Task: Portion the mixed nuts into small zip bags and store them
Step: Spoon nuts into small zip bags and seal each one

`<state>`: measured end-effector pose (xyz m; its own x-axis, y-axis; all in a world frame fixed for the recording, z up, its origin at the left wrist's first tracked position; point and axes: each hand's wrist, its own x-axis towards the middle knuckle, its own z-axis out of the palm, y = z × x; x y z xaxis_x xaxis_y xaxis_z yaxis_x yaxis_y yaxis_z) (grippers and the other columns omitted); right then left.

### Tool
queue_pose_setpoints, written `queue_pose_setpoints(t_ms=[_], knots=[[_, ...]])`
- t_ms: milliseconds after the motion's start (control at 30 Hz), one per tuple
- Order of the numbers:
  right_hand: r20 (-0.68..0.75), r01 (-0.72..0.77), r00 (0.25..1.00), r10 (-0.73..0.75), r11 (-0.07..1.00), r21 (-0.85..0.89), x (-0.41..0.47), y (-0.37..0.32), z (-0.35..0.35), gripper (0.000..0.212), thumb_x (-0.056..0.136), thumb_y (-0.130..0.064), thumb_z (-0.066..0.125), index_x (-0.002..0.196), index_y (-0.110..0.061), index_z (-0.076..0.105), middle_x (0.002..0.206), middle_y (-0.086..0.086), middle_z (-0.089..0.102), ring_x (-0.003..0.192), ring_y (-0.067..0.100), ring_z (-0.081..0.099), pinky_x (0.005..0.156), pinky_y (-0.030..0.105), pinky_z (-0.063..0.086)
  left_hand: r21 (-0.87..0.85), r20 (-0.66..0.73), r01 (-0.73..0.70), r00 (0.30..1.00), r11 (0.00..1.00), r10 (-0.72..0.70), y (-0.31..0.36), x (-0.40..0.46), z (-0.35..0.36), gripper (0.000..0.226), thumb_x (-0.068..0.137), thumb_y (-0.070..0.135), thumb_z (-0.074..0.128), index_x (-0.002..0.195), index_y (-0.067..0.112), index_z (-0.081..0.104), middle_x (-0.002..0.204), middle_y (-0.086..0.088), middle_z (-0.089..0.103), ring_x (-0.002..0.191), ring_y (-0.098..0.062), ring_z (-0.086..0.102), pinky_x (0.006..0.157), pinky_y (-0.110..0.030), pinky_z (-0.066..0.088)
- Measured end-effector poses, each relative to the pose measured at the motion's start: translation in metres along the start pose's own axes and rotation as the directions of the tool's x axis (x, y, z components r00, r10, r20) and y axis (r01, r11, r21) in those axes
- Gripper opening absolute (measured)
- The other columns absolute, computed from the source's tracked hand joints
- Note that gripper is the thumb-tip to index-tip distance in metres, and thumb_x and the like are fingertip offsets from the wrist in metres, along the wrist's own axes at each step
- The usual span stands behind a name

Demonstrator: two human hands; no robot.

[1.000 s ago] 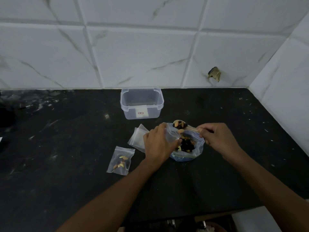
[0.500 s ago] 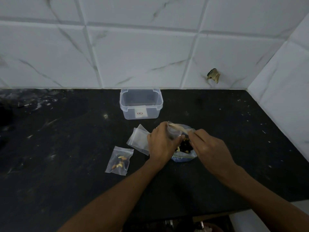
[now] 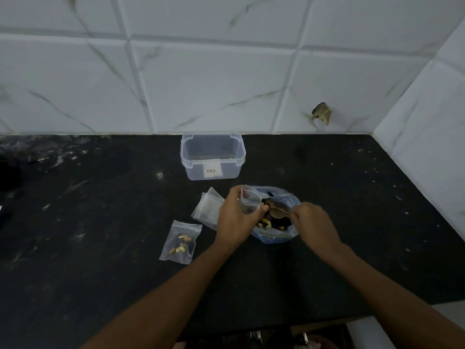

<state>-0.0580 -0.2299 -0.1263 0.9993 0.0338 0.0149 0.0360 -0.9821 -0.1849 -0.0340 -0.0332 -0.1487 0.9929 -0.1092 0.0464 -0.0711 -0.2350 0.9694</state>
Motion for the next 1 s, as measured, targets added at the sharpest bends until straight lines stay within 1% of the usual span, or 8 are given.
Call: queue_pose_setpoints(t_ms=[133,267,333,467,567,700,867,1000], knots=[[0.042,0.062,0.997,-0.063,0.998,0.030,0.001,-0.018,0.019,0.021,0.094,-0.017,0.055,0.112,-0.011,0.065,0.107,0.006,0.065,0.094,0.020,0.064,0.076,0.024,0.045,-0.042,0.034,0.047,0.998,0.998,-0.045,-0.006,-0.001,0.001,0.051,0.079,0.034,0.078,0.121,0.026,0.050,0.111,0.011,0.063,0.103,-0.002,0.063,0.087,-0.034,0.058],[0.097,-0.110,0.991,0.088,0.961,0.254,0.009,-0.026,0.022,0.021,0.097,-0.014,0.052,0.102,-0.012,0.072,0.094,0.005,0.071,0.076,0.008,0.061,0.064,0.014,0.043,-0.056,0.045,0.067,0.997,0.996,-0.065,-0.009,-0.002,0.002,0.053,0.079,0.034,0.078,0.123,0.024,0.050,0.112,0.009,0.063,0.103,-0.003,0.063,0.085,-0.033,0.059],[0.226,-0.285,0.951,0.209,0.877,0.387,0.014,-0.029,0.018,0.019,0.097,-0.014,0.053,0.101,-0.012,0.071,0.087,0.004,0.069,0.067,0.006,0.060,0.056,0.013,0.041,-0.066,0.053,0.075,0.996,0.995,-0.071,-0.008,-0.002,0.003,0.050,0.080,0.034,0.077,0.122,0.026,0.050,0.111,0.009,0.063,0.102,-0.002,0.063,0.084,-0.032,0.059],[0.444,-0.563,0.825,0.349,0.579,0.590,0.018,-0.027,0.011,0.018,0.097,-0.010,0.053,0.109,-0.006,0.066,0.074,0.007,0.063,0.054,0.010,0.056,0.049,0.019,0.042,-0.087,0.070,0.086,0.994,0.992,-0.080,-0.006,-0.002,0.000,0.047,0.081,0.032,0.077,0.120,0.028,0.049,0.111,0.009,0.063,0.100,0.001,0.063,0.082,-0.029,0.059],[0.502,-0.623,0.781,0.371,0.416,0.662,0.015,-0.019,0.005,0.018,0.096,-0.007,0.054,0.106,-0.004,0.068,0.074,0.010,0.063,0.053,0.010,0.052,0.046,0.019,0.041,-0.103,0.073,0.089,0.994,0.991,-0.081,-0.008,-0.001,-0.004,0.050,0.080,0.033,0.077,0.121,0.025,0.050,0.113,0.007,0.064,0.103,-0.004,0.064,0.083,-0.034,0.059],[0.547,-0.647,0.757,0.357,0.295,0.703,0.010,-0.013,-0.009,0.016,0.095,-0.004,0.053,0.096,-0.008,0.068,0.080,0.011,0.063,0.055,0.010,0.049,0.048,0.020,0.039,-0.076,0.018,0.054,0.998,0.996,-0.053,-0.013,-0.001,-0.008,0.052,0.077,0.038,0.078,0.120,0.026,0.051,0.112,0.007,0.064,0.104,-0.007,0.064,0.085,-0.037,0.058],[0.518,-0.608,0.786,0.336,0.276,0.744,0.000,-0.006,-0.034,0.017,0.096,-0.003,0.051,0.101,-0.003,0.068,0.082,0.012,0.062,0.055,0.009,0.048,0.049,0.019,0.037,-0.023,-0.007,-0.008,1.000,1.000,0.008,-0.011,-0.002,-0.010,0.053,0.077,0.032,0.080,0.120,0.026,0.050,0.111,0.010,0.062,0.104,-0.005,0.062,0.085,-0.034,0.058],[0.398,-0.489,0.869,0.294,0.388,0.782,-0.001,-0.007,-0.059,0.018,0.096,-0.005,0.052,0.102,-0.004,0.069,0.079,0.010,0.063,0.054,0.008,0.049,0.051,0.021,0.039,0.034,0.008,-0.027,1.000,0.999,0.027,-0.012,-0.001,-0.009,0.062,0.075,0.034,0.081,0.126,0.026,0.047,0.117,0.010,0.059,0.109,-0.006,0.059,0.088,-0.037,0.057]])
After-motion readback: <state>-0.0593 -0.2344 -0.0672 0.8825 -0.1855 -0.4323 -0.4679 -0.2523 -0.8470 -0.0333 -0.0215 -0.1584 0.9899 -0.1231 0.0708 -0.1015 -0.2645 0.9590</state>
